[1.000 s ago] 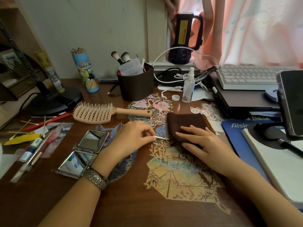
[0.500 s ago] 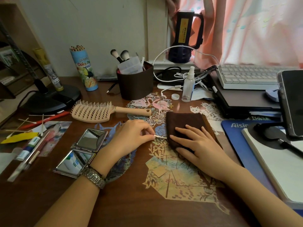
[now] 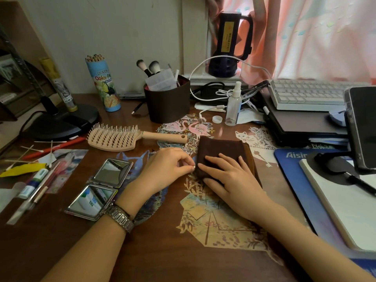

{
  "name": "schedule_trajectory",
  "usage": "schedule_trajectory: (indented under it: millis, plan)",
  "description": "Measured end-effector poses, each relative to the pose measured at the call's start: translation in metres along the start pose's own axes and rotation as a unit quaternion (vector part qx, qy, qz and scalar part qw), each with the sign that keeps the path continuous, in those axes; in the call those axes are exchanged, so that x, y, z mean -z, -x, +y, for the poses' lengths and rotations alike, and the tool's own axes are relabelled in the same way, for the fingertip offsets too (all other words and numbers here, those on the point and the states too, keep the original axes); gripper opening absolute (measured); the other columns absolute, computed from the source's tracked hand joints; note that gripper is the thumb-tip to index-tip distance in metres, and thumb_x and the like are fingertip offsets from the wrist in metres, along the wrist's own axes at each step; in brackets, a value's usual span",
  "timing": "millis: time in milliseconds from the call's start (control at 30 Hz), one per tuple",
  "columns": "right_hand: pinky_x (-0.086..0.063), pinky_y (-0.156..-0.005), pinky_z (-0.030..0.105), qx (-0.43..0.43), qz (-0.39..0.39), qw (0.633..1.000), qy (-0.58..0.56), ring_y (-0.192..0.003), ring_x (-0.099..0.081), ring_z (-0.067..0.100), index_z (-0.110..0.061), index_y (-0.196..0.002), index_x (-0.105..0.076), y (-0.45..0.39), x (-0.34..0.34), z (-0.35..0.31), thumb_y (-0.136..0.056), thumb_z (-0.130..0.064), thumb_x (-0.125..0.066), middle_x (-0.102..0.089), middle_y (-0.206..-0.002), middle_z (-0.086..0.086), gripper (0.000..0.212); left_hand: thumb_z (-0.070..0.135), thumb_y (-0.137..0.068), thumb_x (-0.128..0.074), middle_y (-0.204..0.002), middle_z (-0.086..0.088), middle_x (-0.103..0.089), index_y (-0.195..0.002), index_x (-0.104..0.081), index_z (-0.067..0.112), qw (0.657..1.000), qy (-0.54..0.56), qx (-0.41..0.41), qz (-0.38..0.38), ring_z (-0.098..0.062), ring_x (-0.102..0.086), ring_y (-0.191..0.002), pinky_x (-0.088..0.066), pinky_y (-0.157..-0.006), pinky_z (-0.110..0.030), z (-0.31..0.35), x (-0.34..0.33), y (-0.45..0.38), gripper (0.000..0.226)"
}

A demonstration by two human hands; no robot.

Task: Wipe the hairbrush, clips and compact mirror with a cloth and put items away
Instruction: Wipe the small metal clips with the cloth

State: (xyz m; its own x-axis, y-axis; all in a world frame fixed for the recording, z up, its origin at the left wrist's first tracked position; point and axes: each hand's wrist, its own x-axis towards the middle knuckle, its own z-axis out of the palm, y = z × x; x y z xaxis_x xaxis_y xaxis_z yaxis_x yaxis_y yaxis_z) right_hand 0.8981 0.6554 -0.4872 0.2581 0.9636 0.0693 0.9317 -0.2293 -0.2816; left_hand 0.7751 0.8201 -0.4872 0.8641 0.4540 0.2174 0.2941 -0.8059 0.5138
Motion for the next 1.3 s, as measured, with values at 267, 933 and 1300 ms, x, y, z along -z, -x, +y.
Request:
schedule_trajectory:
  millis: [267, 933, 1300]
  plan:
    - [-0.004, -0.116, 0.056, 0.015, -0.014, 1.0, 0.018, -0.146, -0.007, 0.018, -0.048, -0.143, -0.022, 0.001, -0.004, 0.007, -0.089, -0.058, -0.016, -0.022, -0.154, -0.014, 0.055, 0.029, -0.081, -0.071, -0.074, 0.016, -0.06, -0.084, -0.072, 0.028, 1.0, 0.004, 0.006, -0.002, 0.002, -0.052, -0.064, -0.043, -0.061, -0.021, 0.0, -0.001, -0.001, 0.004]
    - [-0.002, -0.118, 0.048, -0.007, -0.046, 0.999, 0.02, -0.145, -0.001, 0.01, -0.06, -0.135, -0.02, 0.015, 0.011, 0.039, -0.08, -0.068, -0.003, -0.013, -0.154, -0.023, 0.058, 0.038, -0.078, -0.073, -0.075, 0.015, -0.064, -0.081, -0.071, 0.031, 0.999, 0.024, 0.019, -0.008, -0.002, -0.055, -0.066, -0.049, -0.062, -0.027, -0.001, 0.001, 0.0, 0.008]
    - [-0.001, -0.118, 0.049, -0.007, -0.047, 0.999, 0.014, -0.145, 0.0, 0.01, -0.059, -0.136, -0.02, 0.015, 0.009, 0.038, -0.082, -0.072, -0.016, -0.013, -0.154, -0.022, 0.056, 0.037, -0.081, -0.07, -0.078, 0.015, -0.063, -0.085, -0.072, 0.031, 1.0, 0.02, 0.008, -0.022, -0.003, -0.055, -0.068, -0.048, -0.062, -0.026, 0.003, 0.003, -0.002, 0.008]
